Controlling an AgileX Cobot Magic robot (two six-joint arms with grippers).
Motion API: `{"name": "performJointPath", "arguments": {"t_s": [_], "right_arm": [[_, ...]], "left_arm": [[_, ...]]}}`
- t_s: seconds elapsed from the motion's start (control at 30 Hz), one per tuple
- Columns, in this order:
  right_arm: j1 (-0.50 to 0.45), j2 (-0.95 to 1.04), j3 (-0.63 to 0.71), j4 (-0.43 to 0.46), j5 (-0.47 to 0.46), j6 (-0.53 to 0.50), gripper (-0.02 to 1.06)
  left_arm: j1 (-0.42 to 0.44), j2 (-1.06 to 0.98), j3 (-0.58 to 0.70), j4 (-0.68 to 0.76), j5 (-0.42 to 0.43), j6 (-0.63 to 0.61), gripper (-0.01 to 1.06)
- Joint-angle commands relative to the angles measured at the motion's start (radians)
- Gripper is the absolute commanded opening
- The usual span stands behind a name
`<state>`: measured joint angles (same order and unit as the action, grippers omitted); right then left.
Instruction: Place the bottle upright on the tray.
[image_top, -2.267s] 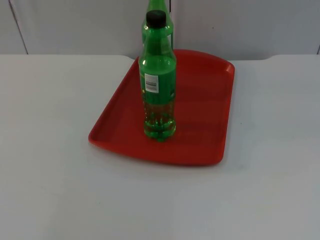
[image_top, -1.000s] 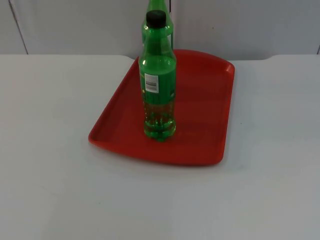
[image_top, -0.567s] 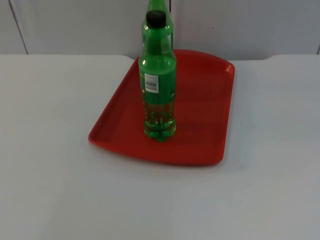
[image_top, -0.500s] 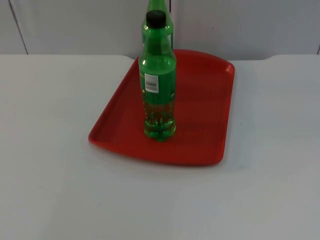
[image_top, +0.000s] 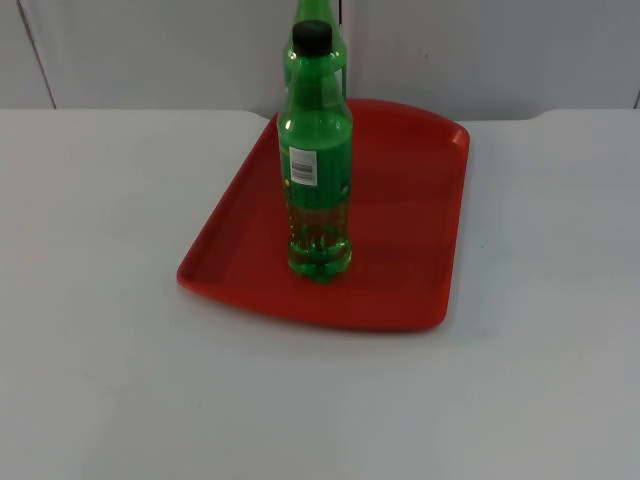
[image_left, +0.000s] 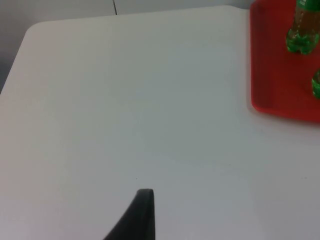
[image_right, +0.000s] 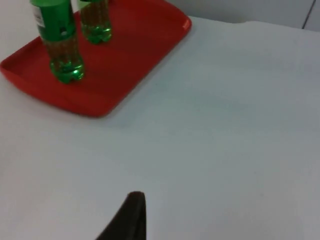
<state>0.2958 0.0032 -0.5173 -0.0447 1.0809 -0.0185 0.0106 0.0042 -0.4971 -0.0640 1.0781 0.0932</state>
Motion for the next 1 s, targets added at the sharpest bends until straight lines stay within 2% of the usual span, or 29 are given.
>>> {"name": "performJointPath", "arguments": {"t_s": [0.0,0.13,0.4,0.97], "right_arm": [[-0.037,-0.003,0.003,-0.002,-0.004,0.002,1.05],[-0.124,-0.003,0.003,-0.002,-0.004,0.002,1.05],[-0.218,-0.003,0.003,-0.002,-0.004,0.002,1.05],[-0.220,-0.003,0.003,-0.002,-0.004,0.002,1.05]], "left_arm": [[0.003,-0.004,0.003,0.003,-0.002,-0.001,1.05],[0.003,-0.004,0.003,0.003,-0.002,-0.001,1.05],[0.003,-0.004,0.003,0.003,-0.002,-0.001,1.05],[0.003,-0.004,0.003,0.003,-0.002,-0.001,1.05]]}}
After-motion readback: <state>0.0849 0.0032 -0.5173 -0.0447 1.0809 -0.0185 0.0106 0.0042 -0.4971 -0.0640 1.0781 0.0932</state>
